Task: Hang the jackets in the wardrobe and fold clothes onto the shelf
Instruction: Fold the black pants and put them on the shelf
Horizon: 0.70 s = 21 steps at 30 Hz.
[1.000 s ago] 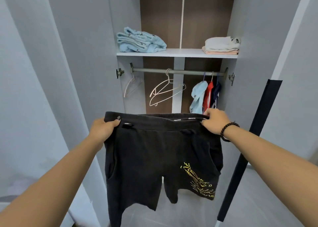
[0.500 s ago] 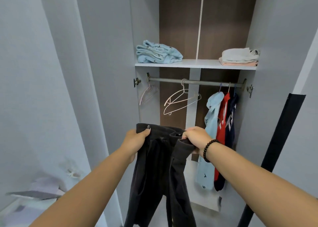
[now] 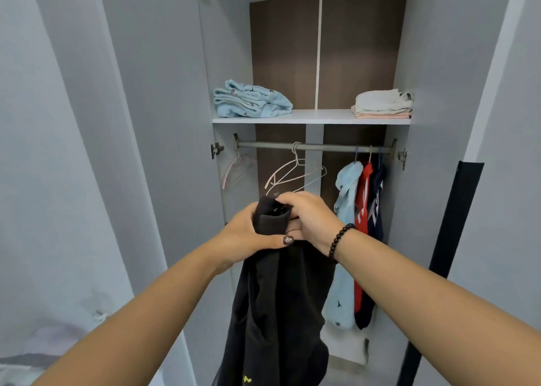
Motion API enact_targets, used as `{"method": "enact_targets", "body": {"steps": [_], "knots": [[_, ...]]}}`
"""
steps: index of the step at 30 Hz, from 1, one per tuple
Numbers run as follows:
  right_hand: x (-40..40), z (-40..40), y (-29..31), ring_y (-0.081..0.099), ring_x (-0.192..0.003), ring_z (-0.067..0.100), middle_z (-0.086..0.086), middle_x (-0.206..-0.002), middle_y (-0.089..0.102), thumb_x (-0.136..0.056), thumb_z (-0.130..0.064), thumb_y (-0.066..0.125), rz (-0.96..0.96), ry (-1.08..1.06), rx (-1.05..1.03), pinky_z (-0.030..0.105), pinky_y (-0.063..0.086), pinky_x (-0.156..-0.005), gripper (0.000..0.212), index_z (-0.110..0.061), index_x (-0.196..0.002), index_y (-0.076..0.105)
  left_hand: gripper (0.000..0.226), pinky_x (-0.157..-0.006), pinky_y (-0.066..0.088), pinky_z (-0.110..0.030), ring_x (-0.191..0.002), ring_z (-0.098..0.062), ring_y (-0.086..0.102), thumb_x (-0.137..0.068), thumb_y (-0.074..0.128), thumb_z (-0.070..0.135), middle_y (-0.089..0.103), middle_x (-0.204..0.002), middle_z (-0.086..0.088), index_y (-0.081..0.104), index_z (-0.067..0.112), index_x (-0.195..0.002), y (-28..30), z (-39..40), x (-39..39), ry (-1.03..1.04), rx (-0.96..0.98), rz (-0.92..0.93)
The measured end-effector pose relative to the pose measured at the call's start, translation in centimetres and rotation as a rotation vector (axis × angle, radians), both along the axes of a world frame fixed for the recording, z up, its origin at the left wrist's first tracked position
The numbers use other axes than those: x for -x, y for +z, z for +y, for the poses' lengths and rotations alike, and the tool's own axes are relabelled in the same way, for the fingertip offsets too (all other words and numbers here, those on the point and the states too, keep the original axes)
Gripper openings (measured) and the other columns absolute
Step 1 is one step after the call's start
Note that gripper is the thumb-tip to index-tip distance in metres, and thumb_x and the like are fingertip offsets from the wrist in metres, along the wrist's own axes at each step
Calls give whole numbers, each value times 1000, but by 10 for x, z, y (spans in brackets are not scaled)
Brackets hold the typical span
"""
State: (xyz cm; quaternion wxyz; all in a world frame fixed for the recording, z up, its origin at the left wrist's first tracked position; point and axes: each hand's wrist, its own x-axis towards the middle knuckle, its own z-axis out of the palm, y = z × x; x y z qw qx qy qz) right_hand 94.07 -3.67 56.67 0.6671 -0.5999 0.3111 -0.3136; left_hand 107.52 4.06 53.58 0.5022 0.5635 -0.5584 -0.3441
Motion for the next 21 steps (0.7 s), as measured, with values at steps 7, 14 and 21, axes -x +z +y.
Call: {"method": "enact_targets", "body": {"steps": [7,14,21], "knots": [[47,-27,3,61,-79,4,-10,-85,65,-83,-30,69,290,-163,861,21,50,-77,17,-26,-99,65,24,-80,56,-25,-99,-16,69,-91,65,9,73,-104,-2,65,18,-113,-3,-16,3,13,69,125],[82,-59,-21,46,-105,10,-2,-107,53,-73,-37,80,503,58,995,26,42,-91,40,-14,-103,65,23,-80,54,-23,-100,-9,69,-93,63,17,73,-106,8,64,26,-114,0,-22,13,143,165,164],[78,-71,-33,39,-115,14,-4,-118,40,-64,-43,85,597,131,922,37,43,-101,40,-33,-93,60,21,-73,54,-15,-97,-5,68,-93,62,17,72,-104,13,65,31,-110,0,-5,21,167,180,134]]}}
